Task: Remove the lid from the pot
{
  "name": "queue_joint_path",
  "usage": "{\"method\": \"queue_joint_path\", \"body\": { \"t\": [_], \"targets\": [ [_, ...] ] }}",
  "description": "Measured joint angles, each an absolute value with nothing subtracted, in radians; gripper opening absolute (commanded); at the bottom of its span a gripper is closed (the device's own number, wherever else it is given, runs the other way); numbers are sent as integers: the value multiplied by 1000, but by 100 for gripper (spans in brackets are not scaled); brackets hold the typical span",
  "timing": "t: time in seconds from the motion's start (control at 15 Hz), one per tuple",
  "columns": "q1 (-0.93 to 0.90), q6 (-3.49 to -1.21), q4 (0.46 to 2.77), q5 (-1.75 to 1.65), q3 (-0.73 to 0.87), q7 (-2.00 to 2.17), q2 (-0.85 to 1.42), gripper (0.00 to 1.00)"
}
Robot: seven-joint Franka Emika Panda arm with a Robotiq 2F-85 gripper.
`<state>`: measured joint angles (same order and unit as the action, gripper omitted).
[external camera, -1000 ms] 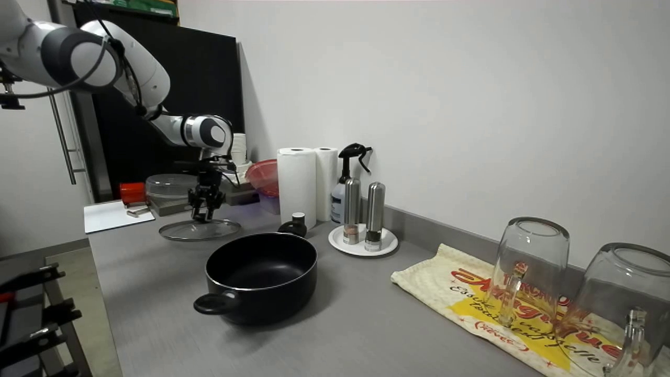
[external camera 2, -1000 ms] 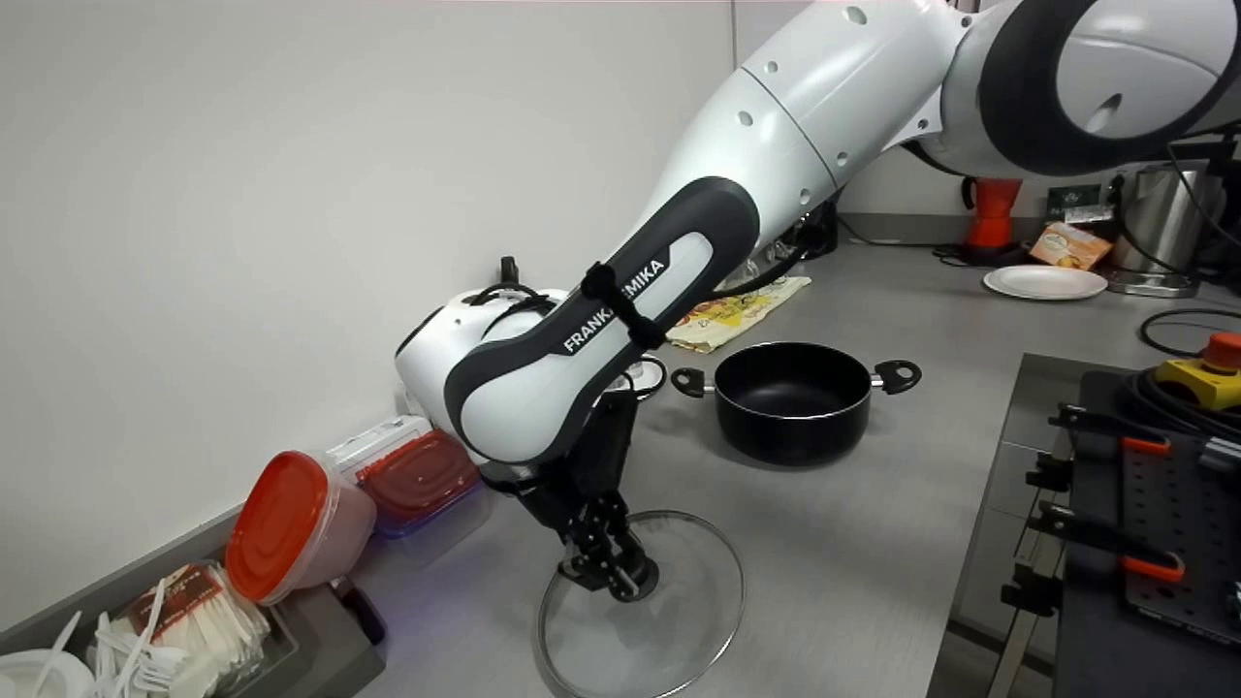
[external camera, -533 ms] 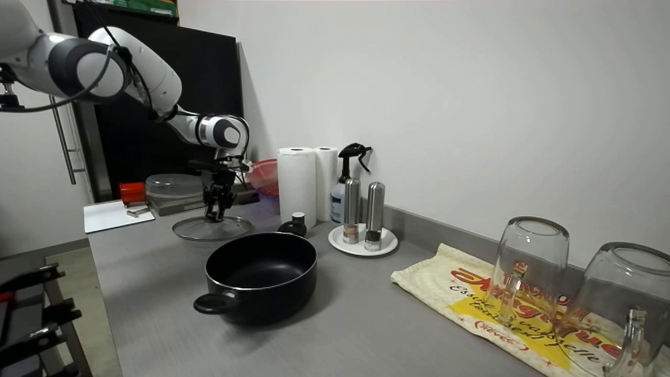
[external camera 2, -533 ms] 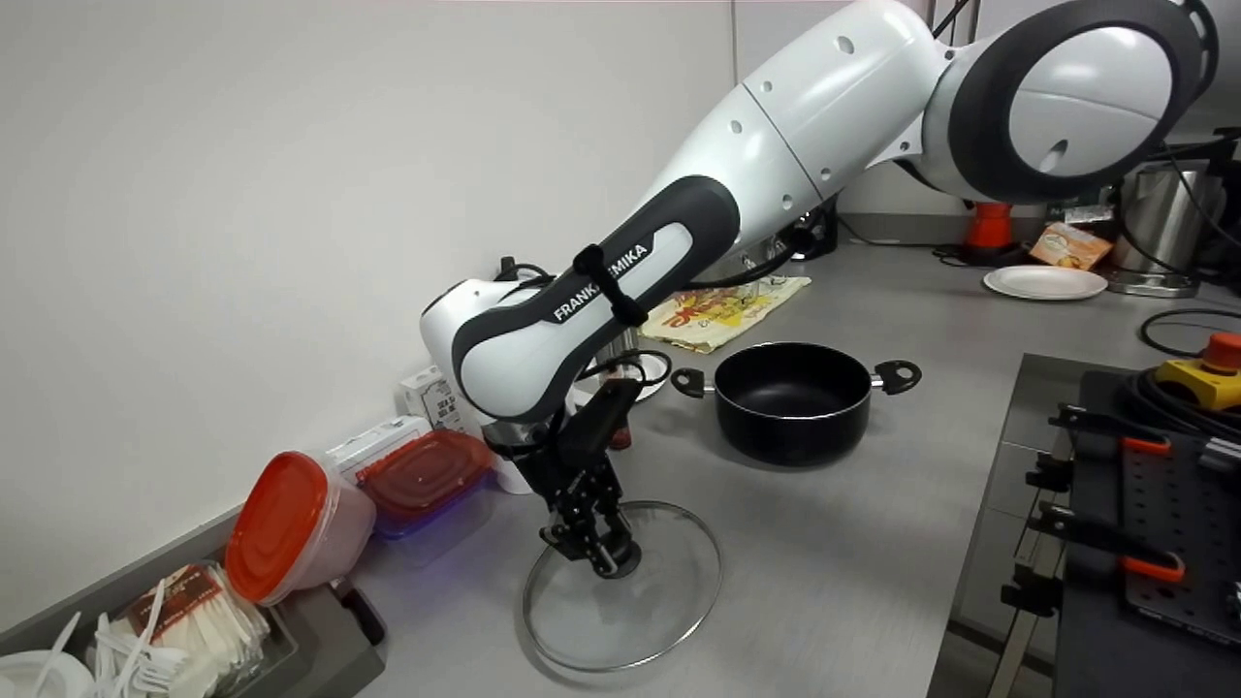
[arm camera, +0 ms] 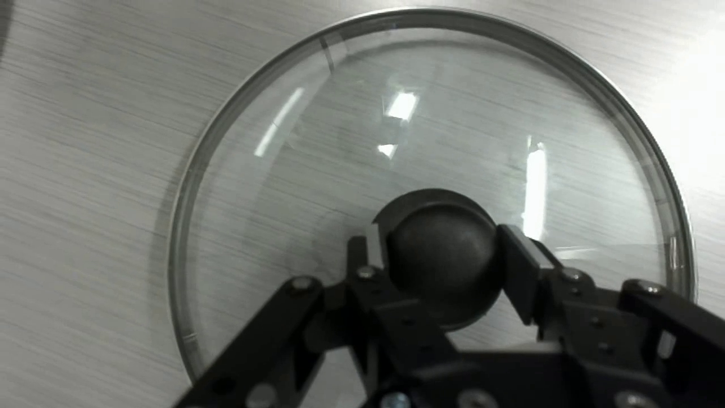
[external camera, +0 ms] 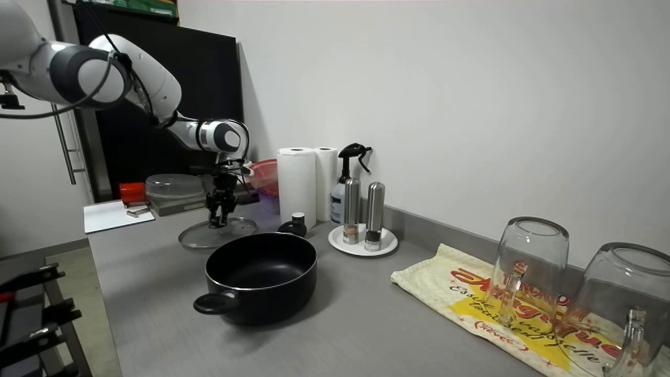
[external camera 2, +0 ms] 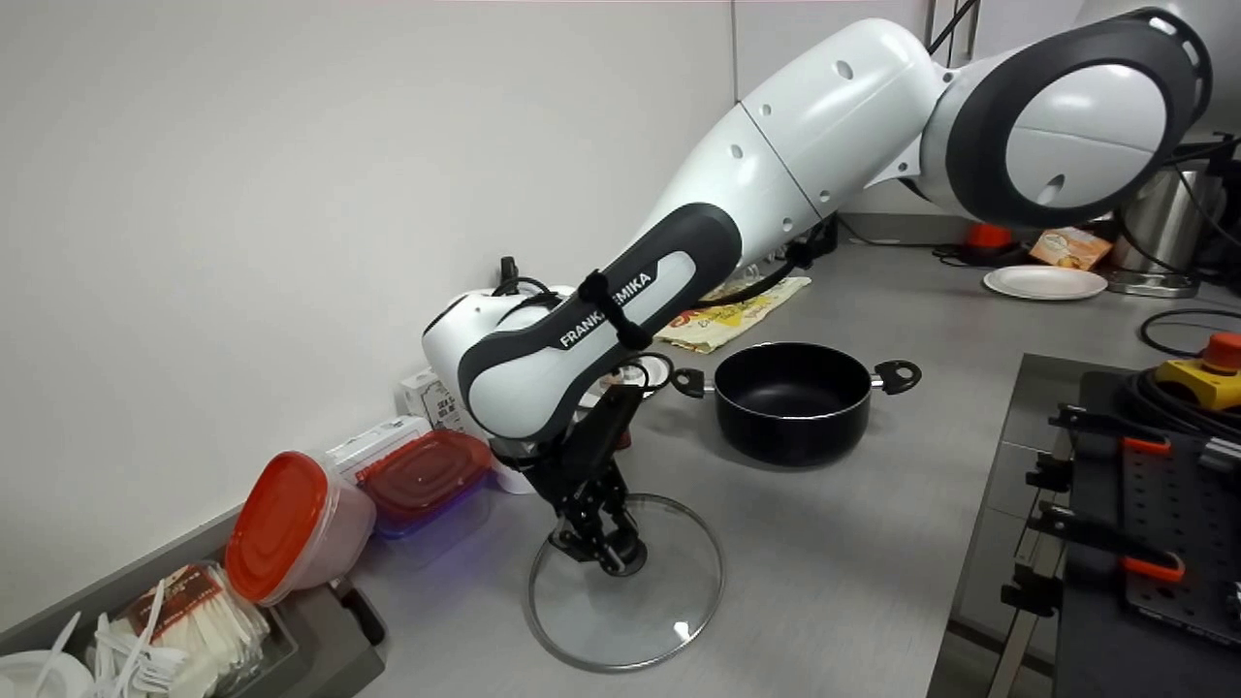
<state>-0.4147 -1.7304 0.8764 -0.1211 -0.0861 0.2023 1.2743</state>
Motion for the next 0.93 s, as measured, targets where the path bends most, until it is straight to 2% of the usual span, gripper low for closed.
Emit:
{"method": "queue_joint_path", "body": {
  "t": [0.33,0.4,0.53,0.6,0.73,0.8,0.93],
  "targets": [
    [-421,-1708,875,-121,-86,194,1276,50],
    [-421,-1708,875,-121,-86,194,1276,75],
    [-420,-1709,875,-120,-86,194,1276,83],
    [-418,-1709,878,-120,-86,195,1276,64],
    [-416,-1709,878,-120,-86,195,1277,79],
    [-416,-1709,878,-120,-86,195,1277,83],
    [-416,-1709,878,-120,-86,195,1277,83]
  ]
}}
